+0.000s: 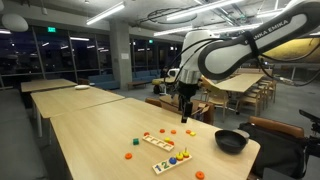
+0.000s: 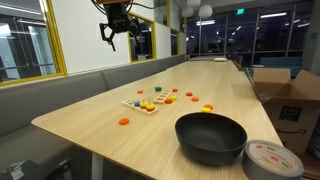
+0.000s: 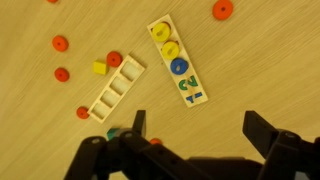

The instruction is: Put the round blue block on the table

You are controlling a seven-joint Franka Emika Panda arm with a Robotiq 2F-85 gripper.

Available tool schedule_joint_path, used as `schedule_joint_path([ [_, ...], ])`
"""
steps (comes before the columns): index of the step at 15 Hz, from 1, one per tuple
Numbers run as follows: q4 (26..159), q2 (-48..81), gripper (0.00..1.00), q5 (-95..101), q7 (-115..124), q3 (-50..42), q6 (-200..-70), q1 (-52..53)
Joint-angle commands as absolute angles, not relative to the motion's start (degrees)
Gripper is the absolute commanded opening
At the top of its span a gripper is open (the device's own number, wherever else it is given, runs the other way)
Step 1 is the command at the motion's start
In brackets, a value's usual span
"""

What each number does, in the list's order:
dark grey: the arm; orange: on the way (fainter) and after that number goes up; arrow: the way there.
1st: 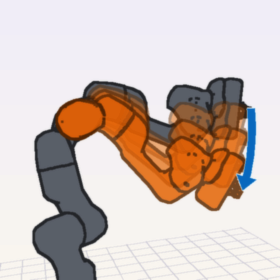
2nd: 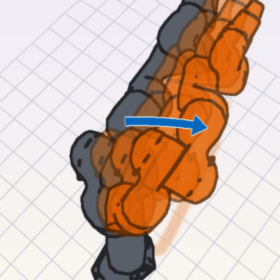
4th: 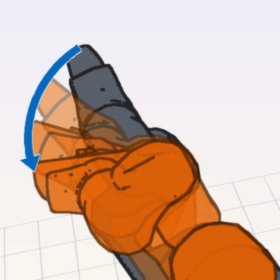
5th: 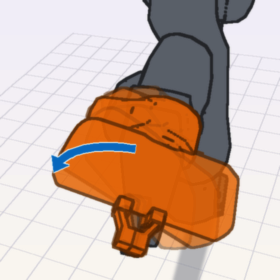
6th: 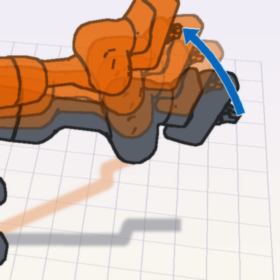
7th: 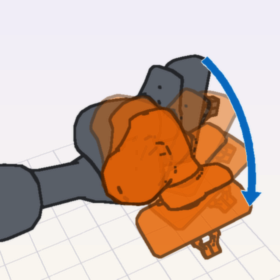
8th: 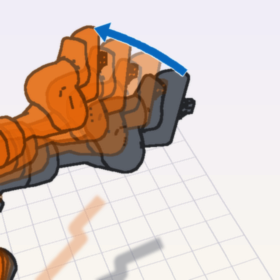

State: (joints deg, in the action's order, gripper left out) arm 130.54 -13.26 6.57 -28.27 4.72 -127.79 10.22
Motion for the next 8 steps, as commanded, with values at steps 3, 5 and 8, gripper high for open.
schedule_joint_path([
  [3,116.69,-2.41,1.00,5.16,-30.47,4.92,-114.89,9.57],
  [5,113.69,0.83,1.00,5.17,-30.18,5.15,-114.29,9.14],
  [8,111.03,4.89,1.00,4.12,-32.01,5.38,-117.39,8.43],
])
